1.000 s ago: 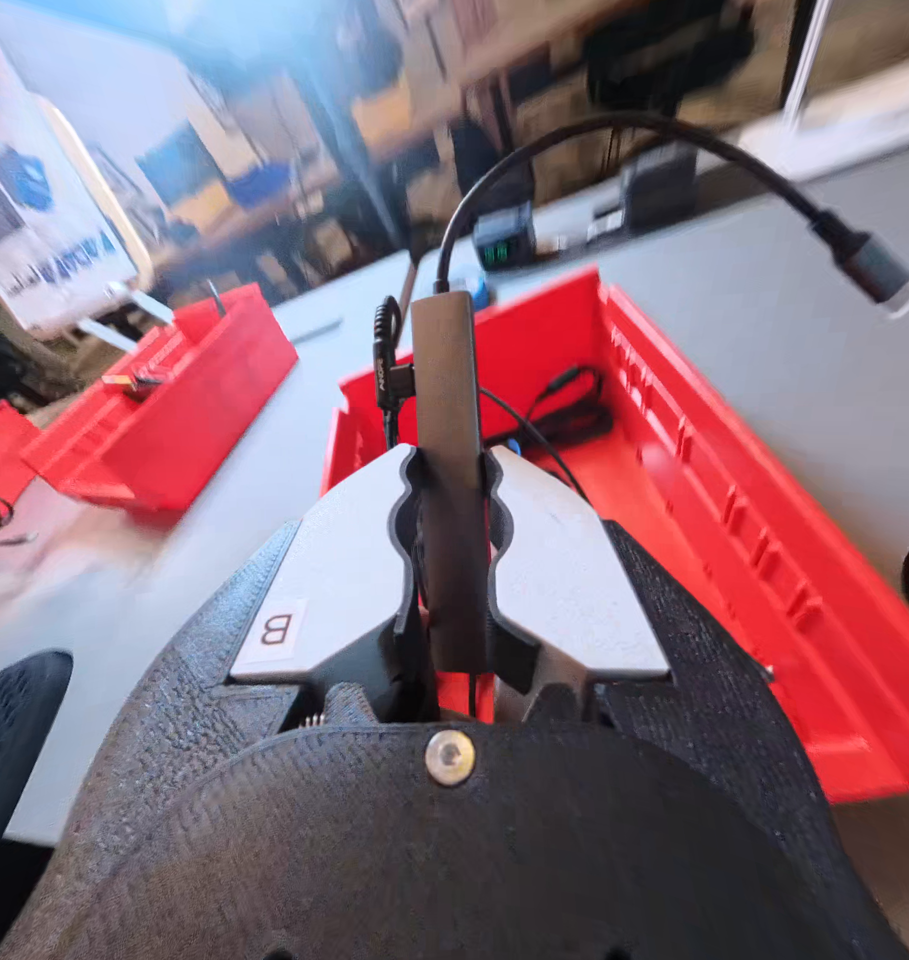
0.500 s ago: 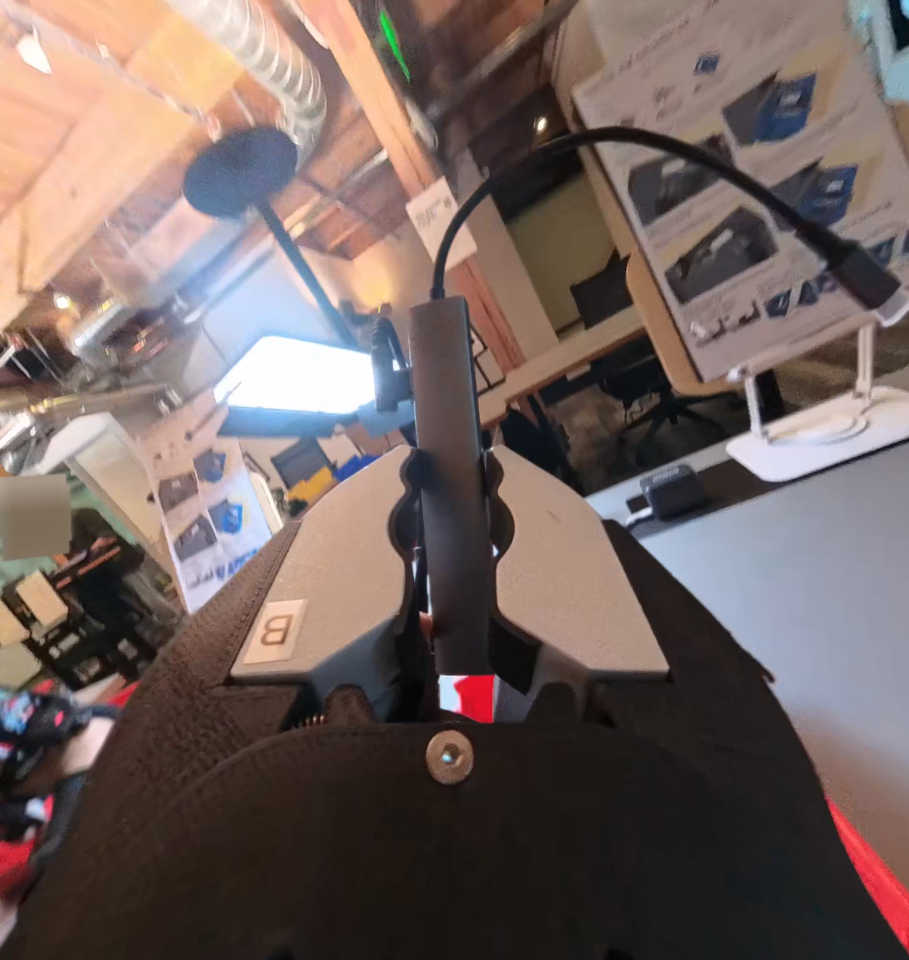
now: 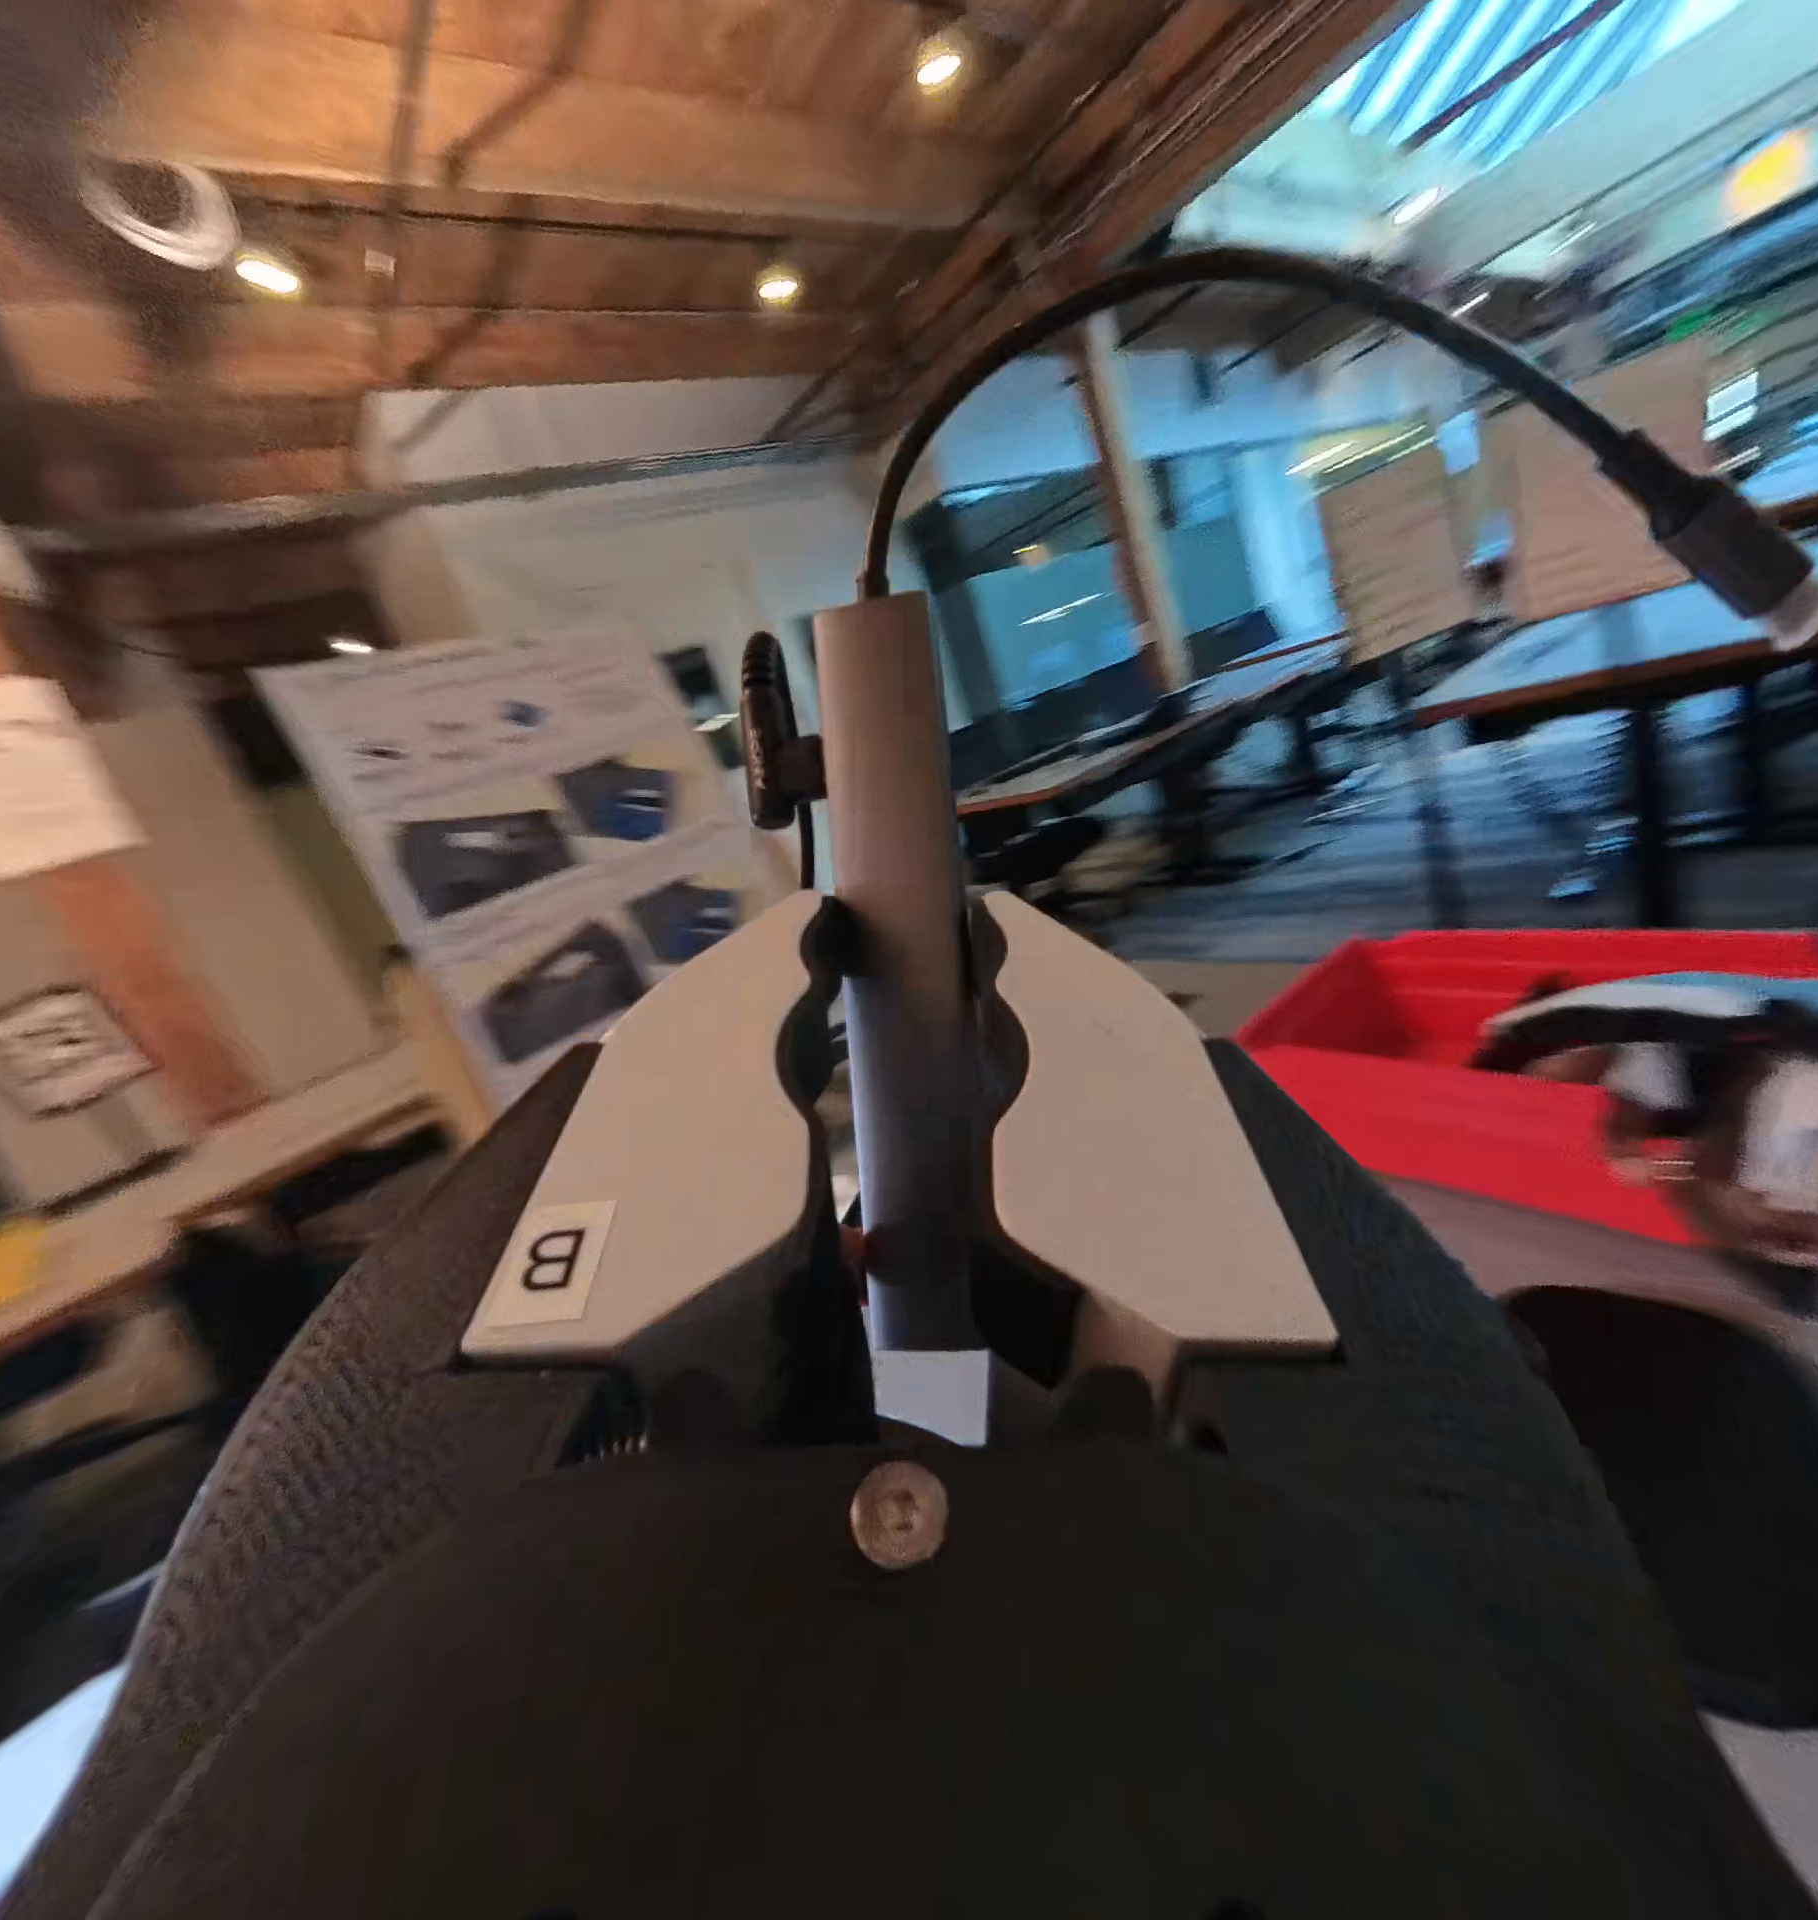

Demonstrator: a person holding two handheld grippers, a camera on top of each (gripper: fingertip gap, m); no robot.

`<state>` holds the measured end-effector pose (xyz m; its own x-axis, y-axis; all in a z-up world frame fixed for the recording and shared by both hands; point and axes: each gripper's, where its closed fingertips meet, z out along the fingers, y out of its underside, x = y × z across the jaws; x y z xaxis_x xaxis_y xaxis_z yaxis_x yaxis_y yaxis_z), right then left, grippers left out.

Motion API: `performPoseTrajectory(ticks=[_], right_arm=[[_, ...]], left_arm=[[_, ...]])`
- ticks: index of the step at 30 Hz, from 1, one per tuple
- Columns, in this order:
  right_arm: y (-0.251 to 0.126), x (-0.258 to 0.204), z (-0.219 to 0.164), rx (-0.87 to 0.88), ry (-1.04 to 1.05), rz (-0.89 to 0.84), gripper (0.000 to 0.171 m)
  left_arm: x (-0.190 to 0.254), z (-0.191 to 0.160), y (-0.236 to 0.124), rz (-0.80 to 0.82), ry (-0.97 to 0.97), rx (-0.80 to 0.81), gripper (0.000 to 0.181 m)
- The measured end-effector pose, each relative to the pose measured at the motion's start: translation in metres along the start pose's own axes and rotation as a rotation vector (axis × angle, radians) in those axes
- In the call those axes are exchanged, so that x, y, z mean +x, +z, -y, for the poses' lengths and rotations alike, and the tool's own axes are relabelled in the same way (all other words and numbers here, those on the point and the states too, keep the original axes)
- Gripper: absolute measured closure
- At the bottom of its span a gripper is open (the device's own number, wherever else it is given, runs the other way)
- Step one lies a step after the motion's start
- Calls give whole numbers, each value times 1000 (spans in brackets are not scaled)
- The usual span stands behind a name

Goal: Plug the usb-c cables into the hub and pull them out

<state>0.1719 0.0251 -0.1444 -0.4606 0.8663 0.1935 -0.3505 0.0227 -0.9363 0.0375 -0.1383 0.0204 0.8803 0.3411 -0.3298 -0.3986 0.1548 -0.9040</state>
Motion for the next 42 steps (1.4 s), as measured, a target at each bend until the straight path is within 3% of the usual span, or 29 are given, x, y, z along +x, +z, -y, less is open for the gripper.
performPoseTrajectory(ticks=[4,7,11,14,18,20,24,27,29,32,35,37,40,42], right_arm=[[9,2,13,41,-104,-63,83],[16,17,31,73,-219,-196,113],[29,8,41,92,-160,-39,119],[33,10,43,41,-327,56,128],[37,-3,7,-279,-736,237,135],[42,-10,-4,-359,-893,286,135],[47,-34,-24,-431,-978,449,140],[53,-43,-30,-420,-1044,465,164],[51,-40,-37,-495,-1025,451,166],[47,-29,-48,-614,-873,378,166],[43,-15,-68,-765,-655,294,166],[42,-10,-78,-823,-534,265,166],[43,-13,-84,-855,-386,271,166],[44,-16,-84,-865,-335,280,166]], left_arm=[[73,-38,24,-269,-284,32,157],[117,-73,35,-425,-465,22,157],[159,-111,32,-610,-536,-8,157],[174,-135,23,-691,-438,-81,157],[183,-149,7,-784,-286,-170,158],[189,-154,-1,-842,-219,-211,157],[200,-158,-13,-944,-138,-251,158],[207,-162,-21,-1007,-98,-278,157],[203,-168,-20,-970,-64,-300,158],[185,-172,-3,-712,87,-253,139],[182,-168,3,-499,278,-184,134],[187,-179,6,-406,442,-228,134],[182,-188,17,-234,657,-258,148],[185,-192,22,-226,665,-258,161]])
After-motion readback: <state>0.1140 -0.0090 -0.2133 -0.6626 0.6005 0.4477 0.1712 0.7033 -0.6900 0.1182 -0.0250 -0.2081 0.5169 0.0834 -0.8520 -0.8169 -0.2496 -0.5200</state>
